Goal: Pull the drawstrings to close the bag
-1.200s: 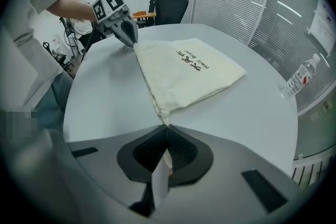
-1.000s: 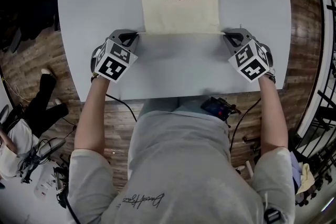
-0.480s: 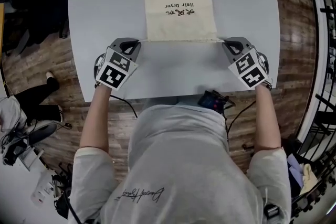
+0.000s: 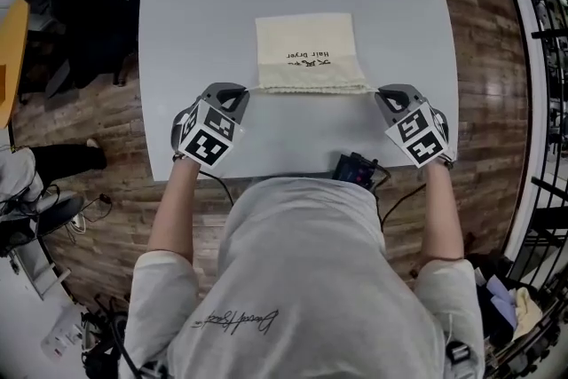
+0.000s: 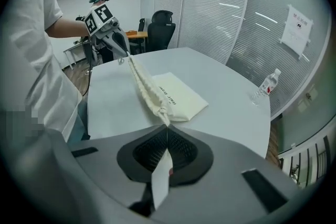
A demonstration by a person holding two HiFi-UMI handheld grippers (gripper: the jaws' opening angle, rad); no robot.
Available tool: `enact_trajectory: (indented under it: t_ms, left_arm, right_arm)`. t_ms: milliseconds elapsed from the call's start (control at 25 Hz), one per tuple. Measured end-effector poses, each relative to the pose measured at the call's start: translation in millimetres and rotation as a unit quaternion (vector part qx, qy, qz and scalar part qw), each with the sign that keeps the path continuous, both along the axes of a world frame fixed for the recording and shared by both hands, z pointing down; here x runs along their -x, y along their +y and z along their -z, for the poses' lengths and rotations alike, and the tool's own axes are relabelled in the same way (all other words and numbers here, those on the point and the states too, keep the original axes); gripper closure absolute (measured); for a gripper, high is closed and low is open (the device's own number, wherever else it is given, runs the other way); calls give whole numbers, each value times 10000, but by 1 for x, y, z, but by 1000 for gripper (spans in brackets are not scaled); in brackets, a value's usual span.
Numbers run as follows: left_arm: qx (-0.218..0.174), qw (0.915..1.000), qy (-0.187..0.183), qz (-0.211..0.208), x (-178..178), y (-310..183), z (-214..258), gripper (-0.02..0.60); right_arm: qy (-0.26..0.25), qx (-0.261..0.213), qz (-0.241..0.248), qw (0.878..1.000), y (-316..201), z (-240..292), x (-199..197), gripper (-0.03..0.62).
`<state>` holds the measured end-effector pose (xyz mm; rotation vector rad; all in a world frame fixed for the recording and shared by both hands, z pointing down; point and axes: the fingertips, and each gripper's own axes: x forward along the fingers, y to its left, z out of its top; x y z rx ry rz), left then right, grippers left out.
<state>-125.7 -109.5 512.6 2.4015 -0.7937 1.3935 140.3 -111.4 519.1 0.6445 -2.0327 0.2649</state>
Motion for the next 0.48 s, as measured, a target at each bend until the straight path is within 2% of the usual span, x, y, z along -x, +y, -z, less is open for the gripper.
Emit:
enact_trajectory:
  t_ms: [200,480]
  left_arm:
    - [-363,9990,-223,-119,1,-1,16,572]
    - [-435,9987,-246,-125,2,-1,27,572]
  right_arm:
    - [-36,-86,45,9999,5,13,4,572]
    - [54,-152,104,9998,3,21,0,572]
